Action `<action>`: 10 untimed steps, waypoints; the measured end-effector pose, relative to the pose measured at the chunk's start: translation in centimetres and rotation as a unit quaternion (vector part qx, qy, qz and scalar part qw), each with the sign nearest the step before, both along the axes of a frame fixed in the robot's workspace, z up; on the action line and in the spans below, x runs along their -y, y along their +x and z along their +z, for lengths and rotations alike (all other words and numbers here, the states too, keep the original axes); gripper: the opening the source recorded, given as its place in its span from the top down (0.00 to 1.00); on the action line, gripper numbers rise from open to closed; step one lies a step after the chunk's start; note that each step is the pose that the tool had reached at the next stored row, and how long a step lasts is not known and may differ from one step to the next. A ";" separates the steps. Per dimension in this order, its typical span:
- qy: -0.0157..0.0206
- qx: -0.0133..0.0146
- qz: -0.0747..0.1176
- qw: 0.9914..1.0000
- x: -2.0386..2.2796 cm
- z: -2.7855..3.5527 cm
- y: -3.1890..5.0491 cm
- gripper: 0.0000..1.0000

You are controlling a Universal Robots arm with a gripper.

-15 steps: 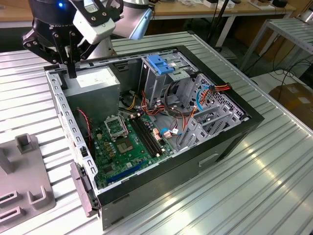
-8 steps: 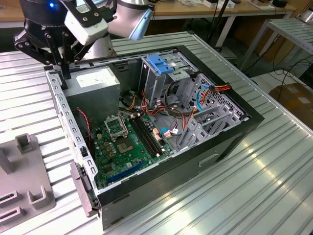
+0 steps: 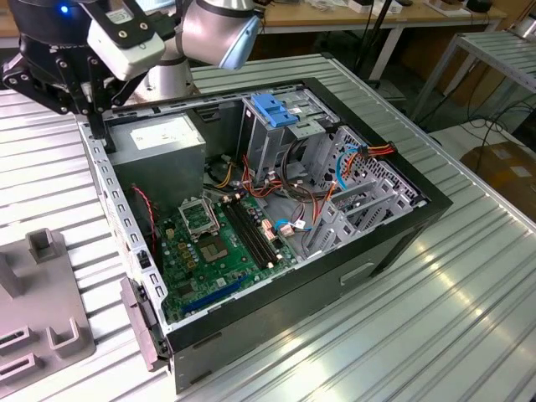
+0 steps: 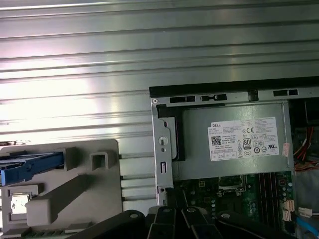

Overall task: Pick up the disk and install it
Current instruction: 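Reach for the disk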

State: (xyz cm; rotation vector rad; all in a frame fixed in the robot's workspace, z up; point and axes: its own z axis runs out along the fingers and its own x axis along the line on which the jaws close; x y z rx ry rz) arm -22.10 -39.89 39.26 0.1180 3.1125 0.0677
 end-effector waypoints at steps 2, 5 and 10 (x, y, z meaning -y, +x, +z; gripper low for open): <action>0.000 0.000 0.000 1.000 0.00 0.00 -0.43 0.90; 0.000 0.000 0.000 1.000 0.00 0.00 -1.00 0.90; 0.000 0.000 0.000 1.000 0.00 -0.01 -2.11 0.90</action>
